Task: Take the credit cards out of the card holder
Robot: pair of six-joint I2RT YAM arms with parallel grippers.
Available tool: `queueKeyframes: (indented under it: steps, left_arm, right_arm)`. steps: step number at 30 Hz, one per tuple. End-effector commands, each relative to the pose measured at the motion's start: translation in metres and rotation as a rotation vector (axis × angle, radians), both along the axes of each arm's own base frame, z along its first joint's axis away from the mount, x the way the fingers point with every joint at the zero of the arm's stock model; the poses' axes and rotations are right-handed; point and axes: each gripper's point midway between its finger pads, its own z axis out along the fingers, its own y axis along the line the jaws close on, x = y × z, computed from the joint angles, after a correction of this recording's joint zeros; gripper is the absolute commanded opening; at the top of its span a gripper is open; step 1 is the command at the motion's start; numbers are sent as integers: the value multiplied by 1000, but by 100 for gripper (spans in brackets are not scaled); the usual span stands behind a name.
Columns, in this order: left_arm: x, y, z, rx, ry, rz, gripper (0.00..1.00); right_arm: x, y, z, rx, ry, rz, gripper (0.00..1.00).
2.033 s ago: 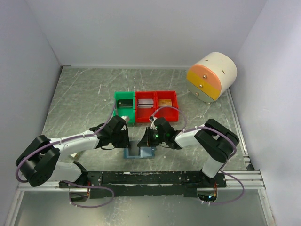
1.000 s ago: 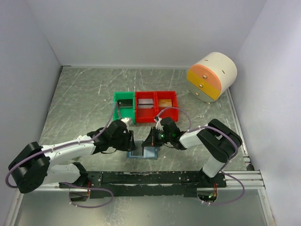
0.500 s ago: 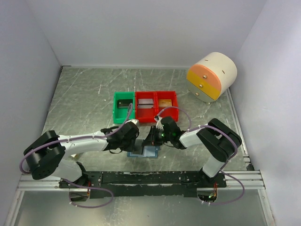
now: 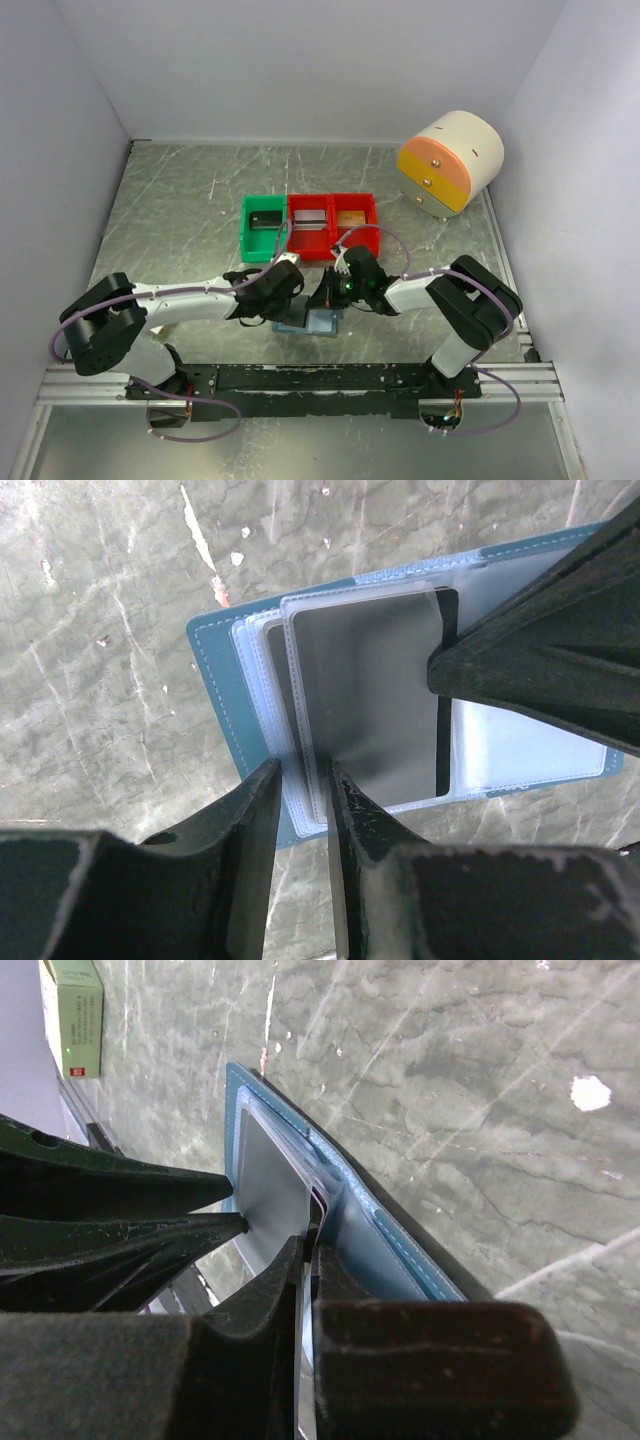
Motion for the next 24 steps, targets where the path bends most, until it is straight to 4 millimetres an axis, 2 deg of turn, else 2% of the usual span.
queueKeyframes:
  steps: [1, 9, 24]
  left_arm:
    - [-14, 30, -34, 130, 50, 30, 35]
    - [-16, 34, -37, 140, 57, 37, 35]
    - [-20, 40, -36, 132, 49, 38, 36]
  right_arm:
    - [-4, -13, -2, -40, -13, 19, 0]
    - [-15, -20, -10, -40, 7, 90, 0]
    - [-18, -48, -15, -86, -4, 110, 0]
